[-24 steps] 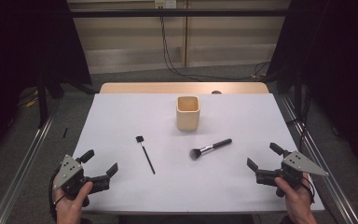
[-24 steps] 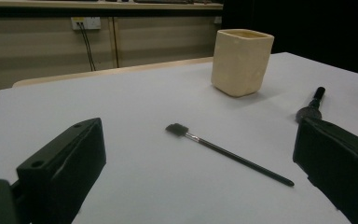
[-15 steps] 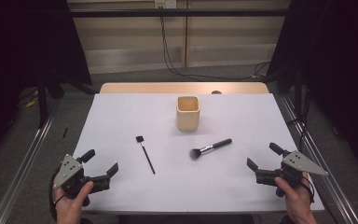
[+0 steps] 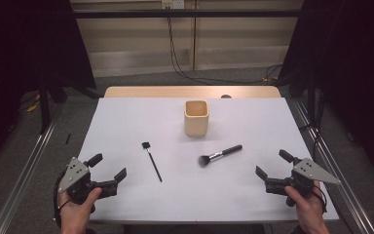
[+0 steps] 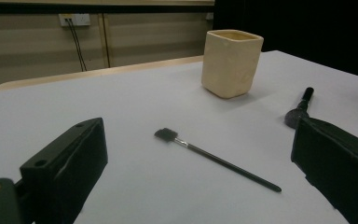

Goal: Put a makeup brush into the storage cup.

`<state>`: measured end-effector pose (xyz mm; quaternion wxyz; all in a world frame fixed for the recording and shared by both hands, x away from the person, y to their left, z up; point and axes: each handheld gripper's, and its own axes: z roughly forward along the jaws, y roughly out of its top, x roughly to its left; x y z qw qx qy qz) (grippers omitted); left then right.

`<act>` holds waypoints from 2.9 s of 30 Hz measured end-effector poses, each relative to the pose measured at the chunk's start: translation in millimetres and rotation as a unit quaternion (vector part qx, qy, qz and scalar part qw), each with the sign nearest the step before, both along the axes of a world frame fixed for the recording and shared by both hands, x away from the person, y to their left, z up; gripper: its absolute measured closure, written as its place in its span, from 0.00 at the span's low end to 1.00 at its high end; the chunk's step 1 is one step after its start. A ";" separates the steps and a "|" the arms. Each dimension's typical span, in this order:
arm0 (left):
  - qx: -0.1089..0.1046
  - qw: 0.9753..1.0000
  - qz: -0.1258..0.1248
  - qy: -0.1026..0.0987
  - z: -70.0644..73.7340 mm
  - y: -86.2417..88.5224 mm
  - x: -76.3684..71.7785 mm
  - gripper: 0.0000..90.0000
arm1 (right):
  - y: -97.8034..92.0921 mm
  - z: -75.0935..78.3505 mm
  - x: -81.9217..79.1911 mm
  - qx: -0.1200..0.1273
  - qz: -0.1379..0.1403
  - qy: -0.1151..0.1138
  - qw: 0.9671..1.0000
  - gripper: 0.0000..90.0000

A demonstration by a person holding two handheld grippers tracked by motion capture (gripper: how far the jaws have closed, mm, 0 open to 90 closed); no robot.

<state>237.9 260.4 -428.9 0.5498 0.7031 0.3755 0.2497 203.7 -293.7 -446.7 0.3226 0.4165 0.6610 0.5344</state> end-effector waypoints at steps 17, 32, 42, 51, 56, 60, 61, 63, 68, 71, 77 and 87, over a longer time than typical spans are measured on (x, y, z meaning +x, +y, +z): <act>0.024 1.000 -0.005 -0.003 15.0 -17.6 18.4 0.04 | 0.6 -0.7 0.7 0.003 -0.001 0.005 1.000 0.00; 0.041 0.999 -0.024 -0.006 27.6 -36.8 40.4 0.04 | 1.8 -0.7 0.7 -0.001 0.004 0.003 1.000 0.00; 0.049 0.998 -0.023 0.009 27.2 -47.5 58.6 0.04 | 1.7 -1.3 1.6 -0.001 0.009 0.010 1.000 0.00; 0.059 0.998 -0.030 0.020 28.9 -60.6 78.7 0.04 | 1.0 -1.1 1.3 0.000 0.006 0.009 1.000 0.00; 0.062 0.997 -0.033 0.025 29.1 -67.6 87.3 0.04 | 1.4 -1.0 0.9 -0.003 0.007 0.009 1.000 0.00; 0.080 0.996 -0.038 0.032 28.6 -73.5 94.9 0.03 | 1.3 -1.1 1.0 -0.004 0.008 0.008 1.000 0.00; 0.082 0.995 -0.039 0.036 28.1 -74.2 96.4 0.03 | 1.2 -1.2 1.0 -0.005 0.008 0.008 1.000 0.00; 0.088 0.994 -0.039 0.044 27.0 -75.8 99.8 0.03 | 1.2 -1.1 0.6 -0.004 0.007 0.010 1.000 0.00; 0.105 0.991 -0.045 0.065 24.8 -80.4 104.1 0.03 | 1.6 -1.4 1.2 -0.002 0.007 0.012 1.000 0.00; 0.111 0.990 -0.053 0.075 23.8 -81.4 105.0 0.03 | 1.9 -1.4 1.2 -0.003 0.008 0.012 1.000 0.00; 0.131 0.984 -0.057 0.105 27.0 -85.3 106.9 0.06 | 2.2 -1.4 0.6 -0.008 0.010 0.013 1.000 0.00; 0.153 0.972 -0.052 0.169 30.1 -90.0 111.9 0.08 | 2.4 -1.6 1.2 -0.011 0.013 0.014 1.000 0.00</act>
